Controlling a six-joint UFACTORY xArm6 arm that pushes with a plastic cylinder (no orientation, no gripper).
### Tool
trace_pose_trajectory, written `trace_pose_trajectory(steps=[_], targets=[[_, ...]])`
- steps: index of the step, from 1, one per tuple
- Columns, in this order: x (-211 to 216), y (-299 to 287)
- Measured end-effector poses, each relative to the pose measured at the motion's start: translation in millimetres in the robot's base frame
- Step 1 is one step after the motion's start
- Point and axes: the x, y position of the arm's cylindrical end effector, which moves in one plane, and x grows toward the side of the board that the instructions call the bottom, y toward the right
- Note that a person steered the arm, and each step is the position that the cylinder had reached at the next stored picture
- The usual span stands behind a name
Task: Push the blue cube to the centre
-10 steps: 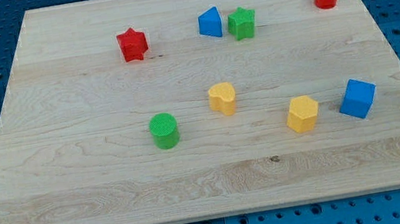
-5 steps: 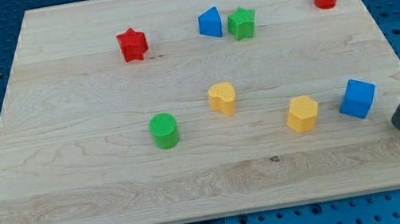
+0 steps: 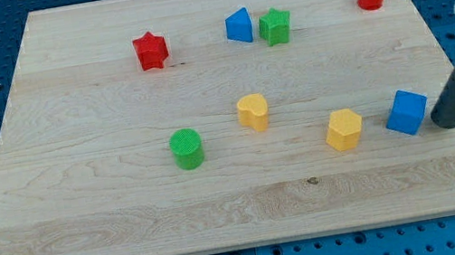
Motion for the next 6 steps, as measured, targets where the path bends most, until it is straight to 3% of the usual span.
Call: trace_pose_trajectory(steps=[6], targets=[[1,-73]])
